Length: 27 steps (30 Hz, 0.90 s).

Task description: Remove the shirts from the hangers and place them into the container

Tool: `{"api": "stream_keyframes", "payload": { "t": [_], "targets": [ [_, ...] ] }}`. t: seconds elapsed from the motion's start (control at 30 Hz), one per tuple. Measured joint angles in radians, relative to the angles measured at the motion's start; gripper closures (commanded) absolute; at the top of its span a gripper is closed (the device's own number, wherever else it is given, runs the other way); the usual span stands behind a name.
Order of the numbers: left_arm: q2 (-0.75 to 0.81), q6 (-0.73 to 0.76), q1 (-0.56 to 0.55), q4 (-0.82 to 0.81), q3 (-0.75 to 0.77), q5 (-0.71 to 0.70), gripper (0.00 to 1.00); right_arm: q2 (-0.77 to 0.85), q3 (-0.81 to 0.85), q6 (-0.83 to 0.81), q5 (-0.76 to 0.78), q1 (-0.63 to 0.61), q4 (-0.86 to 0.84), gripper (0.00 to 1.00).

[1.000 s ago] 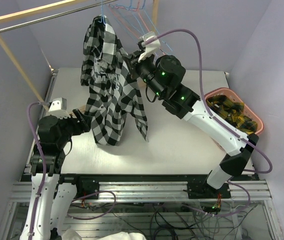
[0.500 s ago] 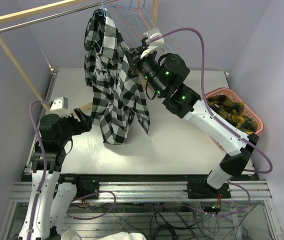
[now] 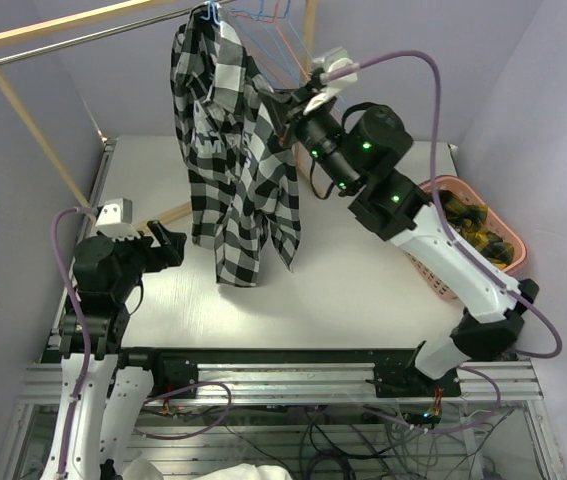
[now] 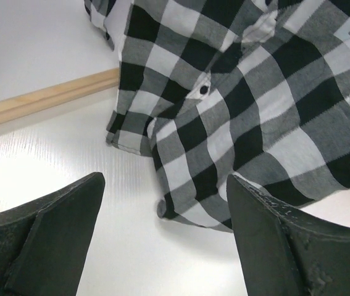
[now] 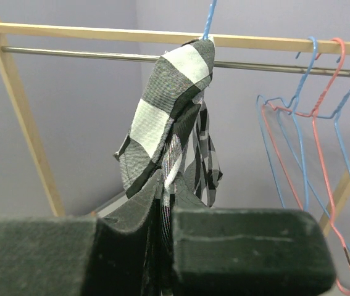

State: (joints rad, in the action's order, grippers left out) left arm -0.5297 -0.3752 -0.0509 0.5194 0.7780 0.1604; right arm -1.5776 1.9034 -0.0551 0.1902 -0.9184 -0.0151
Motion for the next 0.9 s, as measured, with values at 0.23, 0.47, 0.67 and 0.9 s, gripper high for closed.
{"api": "stream_keyframes", "payload": {
  "t": [0.23, 0.47, 0.67, 0.9],
  "targets": [
    [0.078, 0.005, -0.001, -0.086, 0.002, 0.040, 0.01, 0.237, -0.147, 0.034, -0.072, 0.000, 0.081, 1.00],
    [-0.030, 0.012, -0.002, -0.208, 0.192, 0.158, 0.00, 0.541, -0.364, 0.126, -0.175, 0.000, 0.171, 1.00],
    [-0.148, 0.043, -0.003, -0.271, 0.322, 0.271, 0.04, 0.728, -0.479, 0.214, -0.290, 0.000, 0.305, 1.00],
    [-0.267, 0.047, -0.003, -0.332, 0.404, 0.449, 0.05, 0.838, -0.518, 0.272, -0.386, 0.000, 0.456, 1.00]
  ]
}}
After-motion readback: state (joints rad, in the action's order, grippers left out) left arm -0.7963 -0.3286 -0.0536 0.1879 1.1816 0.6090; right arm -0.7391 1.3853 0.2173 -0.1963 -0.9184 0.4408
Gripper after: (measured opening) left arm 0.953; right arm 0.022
